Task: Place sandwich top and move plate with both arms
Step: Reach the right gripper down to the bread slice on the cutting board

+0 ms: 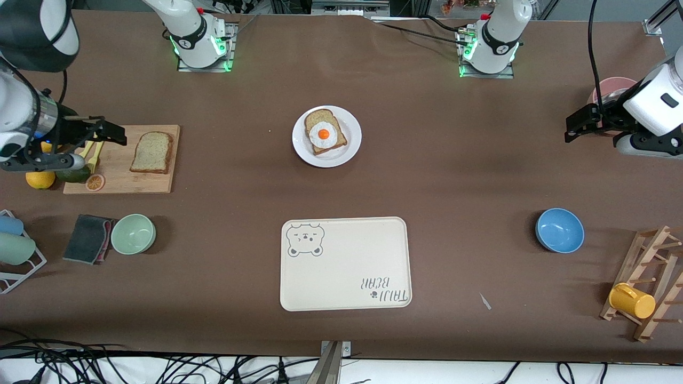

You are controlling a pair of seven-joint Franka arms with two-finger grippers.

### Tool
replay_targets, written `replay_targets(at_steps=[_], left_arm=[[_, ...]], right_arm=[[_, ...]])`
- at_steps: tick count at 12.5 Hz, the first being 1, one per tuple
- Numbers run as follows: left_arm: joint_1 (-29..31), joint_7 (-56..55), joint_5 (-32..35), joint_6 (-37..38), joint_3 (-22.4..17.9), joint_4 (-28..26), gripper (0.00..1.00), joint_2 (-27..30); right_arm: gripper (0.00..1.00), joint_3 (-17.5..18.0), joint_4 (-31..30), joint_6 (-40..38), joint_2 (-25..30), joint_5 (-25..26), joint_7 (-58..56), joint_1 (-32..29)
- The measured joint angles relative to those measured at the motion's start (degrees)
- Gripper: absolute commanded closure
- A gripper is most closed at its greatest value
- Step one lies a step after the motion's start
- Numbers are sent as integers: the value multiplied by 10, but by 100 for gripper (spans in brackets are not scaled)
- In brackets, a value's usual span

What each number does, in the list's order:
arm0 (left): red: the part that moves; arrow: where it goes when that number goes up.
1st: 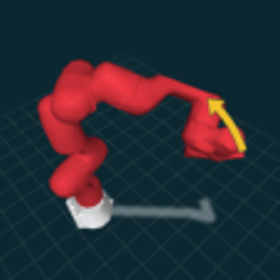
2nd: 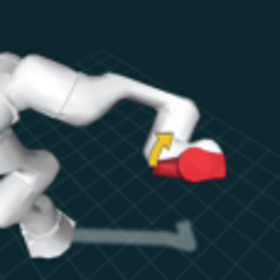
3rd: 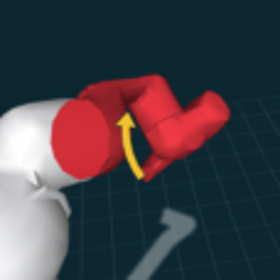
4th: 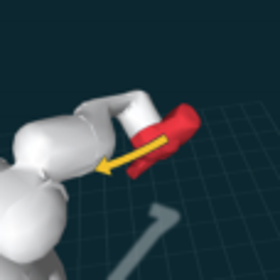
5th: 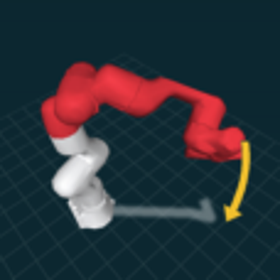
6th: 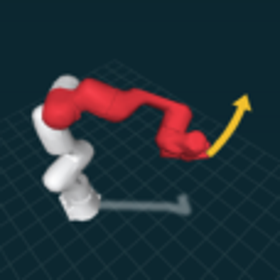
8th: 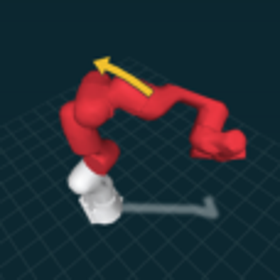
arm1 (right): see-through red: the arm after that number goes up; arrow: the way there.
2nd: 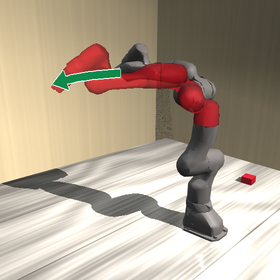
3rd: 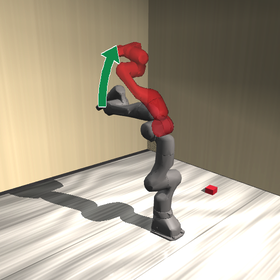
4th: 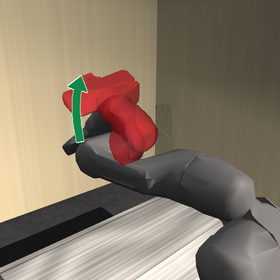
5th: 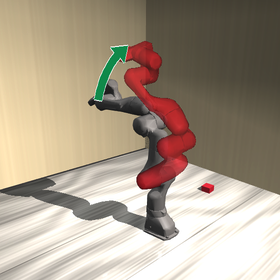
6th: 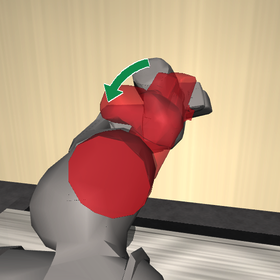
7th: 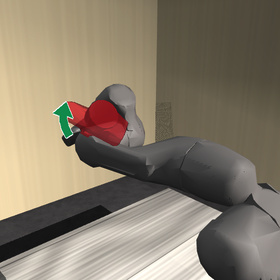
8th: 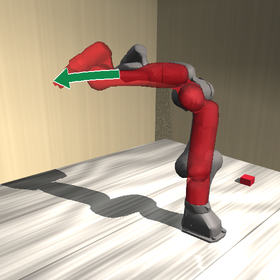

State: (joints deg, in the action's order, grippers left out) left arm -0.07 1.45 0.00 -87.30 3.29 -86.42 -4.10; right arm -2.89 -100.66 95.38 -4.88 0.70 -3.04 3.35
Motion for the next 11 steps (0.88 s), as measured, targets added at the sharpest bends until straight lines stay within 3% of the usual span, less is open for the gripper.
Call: replay_targets(at_steps=[7, 11], left_arm=[[0, 0, 0, 0, 0, 0, 0, 0], [1, 0, 0, 0, 0, 0, 0, 0]], right_arm=[[1, -6, -224, 194, 0, 2, 0, -1], [2, -17, -285, 257, -18, 45, 2, -2]])
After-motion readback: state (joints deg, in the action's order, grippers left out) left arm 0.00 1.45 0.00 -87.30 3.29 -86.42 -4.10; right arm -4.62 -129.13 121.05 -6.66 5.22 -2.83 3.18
